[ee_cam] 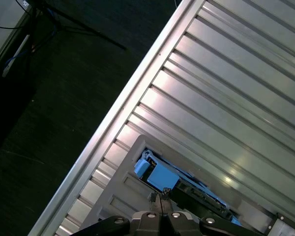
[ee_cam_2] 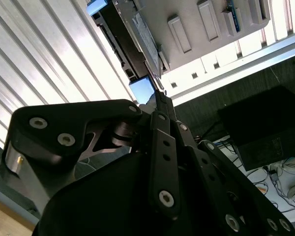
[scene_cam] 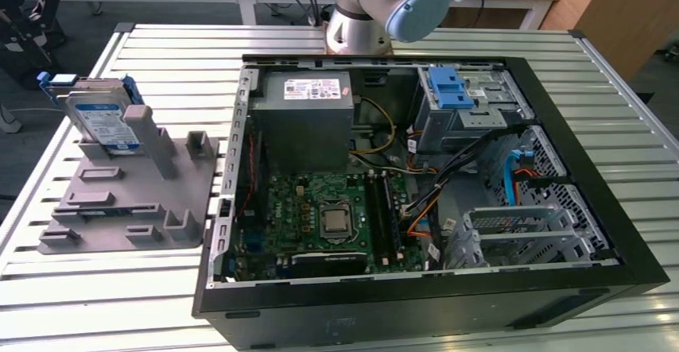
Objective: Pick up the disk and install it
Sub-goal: 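Pick up the disk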
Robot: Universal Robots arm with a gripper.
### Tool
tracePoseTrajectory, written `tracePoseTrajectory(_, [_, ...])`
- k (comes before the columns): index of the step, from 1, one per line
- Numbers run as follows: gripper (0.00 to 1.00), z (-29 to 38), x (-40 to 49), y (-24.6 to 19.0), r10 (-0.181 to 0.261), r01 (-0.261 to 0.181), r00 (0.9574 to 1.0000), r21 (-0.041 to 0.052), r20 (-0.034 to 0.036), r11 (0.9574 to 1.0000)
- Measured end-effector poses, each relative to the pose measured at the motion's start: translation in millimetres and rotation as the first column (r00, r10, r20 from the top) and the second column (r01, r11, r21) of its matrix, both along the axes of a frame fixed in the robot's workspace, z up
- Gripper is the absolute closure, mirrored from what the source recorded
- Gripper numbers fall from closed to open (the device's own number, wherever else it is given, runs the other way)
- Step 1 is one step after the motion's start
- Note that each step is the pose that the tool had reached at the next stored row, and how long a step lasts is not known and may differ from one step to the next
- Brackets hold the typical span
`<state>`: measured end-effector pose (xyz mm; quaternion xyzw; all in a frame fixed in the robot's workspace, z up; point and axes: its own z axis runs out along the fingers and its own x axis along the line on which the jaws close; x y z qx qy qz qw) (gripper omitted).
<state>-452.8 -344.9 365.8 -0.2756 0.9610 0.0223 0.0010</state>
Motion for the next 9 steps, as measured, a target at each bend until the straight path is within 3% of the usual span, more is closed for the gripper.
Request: tracePoseTrajectory(9, [0.89, 0.0, 0.0, 0.0, 0.016, -0.016, 0.9999, 0.0000, 0.0000, 0.9999])
